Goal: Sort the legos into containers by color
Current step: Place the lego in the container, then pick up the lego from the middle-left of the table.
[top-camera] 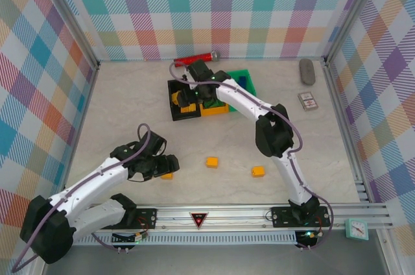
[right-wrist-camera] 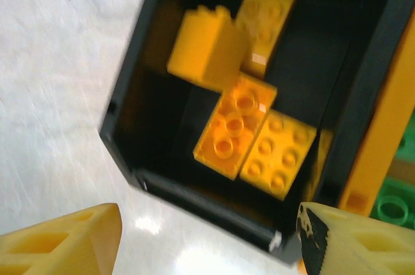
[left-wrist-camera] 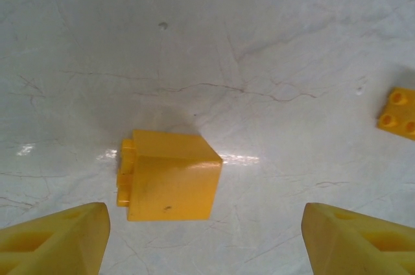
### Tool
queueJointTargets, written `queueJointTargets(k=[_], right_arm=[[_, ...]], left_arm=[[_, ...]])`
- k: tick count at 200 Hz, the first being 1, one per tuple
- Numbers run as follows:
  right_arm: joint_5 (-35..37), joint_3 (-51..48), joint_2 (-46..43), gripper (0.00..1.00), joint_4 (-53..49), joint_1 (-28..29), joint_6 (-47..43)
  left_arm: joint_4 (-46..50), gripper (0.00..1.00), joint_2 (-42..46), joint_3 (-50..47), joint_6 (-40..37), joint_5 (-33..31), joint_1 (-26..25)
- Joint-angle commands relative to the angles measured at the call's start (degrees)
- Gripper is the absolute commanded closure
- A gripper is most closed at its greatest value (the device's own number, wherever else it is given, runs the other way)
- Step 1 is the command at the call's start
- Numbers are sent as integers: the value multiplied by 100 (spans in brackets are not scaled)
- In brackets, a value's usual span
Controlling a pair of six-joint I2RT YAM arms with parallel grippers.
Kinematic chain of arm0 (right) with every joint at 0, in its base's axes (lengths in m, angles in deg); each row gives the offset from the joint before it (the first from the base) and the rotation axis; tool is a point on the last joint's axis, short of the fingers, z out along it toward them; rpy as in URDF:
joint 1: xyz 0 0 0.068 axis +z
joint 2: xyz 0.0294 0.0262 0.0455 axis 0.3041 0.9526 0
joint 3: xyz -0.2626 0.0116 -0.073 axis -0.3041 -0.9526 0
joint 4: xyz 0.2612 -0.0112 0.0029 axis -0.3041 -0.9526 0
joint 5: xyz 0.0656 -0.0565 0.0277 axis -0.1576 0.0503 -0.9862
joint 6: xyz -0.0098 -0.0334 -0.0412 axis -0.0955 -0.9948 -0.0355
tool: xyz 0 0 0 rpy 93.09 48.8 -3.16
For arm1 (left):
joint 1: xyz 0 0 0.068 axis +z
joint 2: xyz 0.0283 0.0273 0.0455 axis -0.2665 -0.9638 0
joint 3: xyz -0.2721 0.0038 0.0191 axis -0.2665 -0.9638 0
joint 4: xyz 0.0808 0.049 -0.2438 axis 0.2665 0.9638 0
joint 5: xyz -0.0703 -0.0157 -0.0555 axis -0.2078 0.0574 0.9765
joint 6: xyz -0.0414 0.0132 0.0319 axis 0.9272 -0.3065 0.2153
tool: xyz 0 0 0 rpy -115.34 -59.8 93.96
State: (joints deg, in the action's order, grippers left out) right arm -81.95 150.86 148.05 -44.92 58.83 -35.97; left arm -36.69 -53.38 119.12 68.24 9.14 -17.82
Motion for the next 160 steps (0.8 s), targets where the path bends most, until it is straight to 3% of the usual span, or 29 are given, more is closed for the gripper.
queueJointTargets(k=[1,47,93,123,160], right_arm=[[-108,-704,-754,28,52,58,-30],[-102,-2378,-1964,28,407,76,-2],[127,-4037,-3034,27,593,98,103],[458,-4803,-3501,27,684,87,196],[540,-5373,-3894,27,742,90,381]], left_arm=[[176,24,-246,80,67,-117,-78],[211,30,-986,269,-40,-459,-126],[-334,36,-1533,235,-24,-293,-197],[-596,51,-1996,198,-43,-254,-246],[-666,57,-1940,469,-43,-387,-373]])
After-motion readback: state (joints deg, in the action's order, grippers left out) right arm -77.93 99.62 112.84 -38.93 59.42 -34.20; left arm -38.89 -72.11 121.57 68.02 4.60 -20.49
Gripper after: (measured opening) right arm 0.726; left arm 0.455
